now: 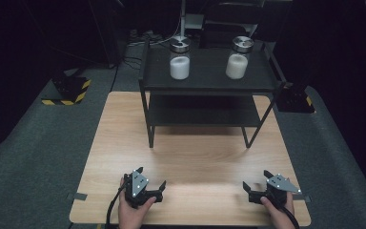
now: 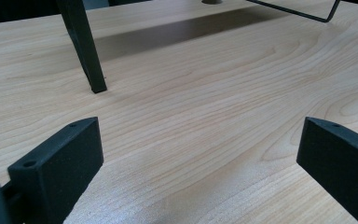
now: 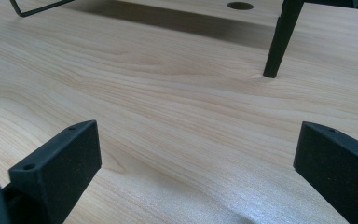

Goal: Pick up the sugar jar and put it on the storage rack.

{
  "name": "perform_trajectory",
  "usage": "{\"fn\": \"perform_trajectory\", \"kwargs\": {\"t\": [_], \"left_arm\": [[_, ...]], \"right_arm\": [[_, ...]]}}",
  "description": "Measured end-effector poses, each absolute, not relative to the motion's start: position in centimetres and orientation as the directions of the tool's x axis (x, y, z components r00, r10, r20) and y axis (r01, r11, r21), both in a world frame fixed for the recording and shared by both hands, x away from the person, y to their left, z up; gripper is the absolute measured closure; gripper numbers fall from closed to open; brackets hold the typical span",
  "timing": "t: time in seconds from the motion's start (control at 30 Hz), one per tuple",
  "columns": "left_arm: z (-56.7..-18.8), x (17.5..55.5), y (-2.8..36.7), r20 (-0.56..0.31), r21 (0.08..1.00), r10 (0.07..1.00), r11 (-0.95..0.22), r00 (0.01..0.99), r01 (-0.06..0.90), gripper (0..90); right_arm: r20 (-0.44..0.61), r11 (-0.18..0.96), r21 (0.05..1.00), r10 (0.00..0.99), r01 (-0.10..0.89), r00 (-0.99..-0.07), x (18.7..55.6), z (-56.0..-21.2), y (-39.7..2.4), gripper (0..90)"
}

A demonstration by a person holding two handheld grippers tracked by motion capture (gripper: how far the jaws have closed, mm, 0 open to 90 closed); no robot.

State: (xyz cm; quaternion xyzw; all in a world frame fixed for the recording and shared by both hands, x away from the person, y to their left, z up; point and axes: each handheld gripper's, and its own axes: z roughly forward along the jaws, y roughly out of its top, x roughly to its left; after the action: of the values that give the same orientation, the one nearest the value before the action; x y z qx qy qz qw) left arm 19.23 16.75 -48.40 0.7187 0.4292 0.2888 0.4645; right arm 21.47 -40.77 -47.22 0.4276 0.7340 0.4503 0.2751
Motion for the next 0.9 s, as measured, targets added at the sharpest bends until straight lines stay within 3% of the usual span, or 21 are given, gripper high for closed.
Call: {"fn": "perform_trajectory", "kwargs": {"t": [0.9], "left_arm": [[-48.02, 19.79, 16.18, 0.030, 0.903, 0.882, -0.226, 0.471, 0.366, 0.5]], "right_arm": [[0.014, 0.208, 0.887, 0.880, 0.412, -0.475, 22.00, -46.97, -40.93, 0.5]]}}
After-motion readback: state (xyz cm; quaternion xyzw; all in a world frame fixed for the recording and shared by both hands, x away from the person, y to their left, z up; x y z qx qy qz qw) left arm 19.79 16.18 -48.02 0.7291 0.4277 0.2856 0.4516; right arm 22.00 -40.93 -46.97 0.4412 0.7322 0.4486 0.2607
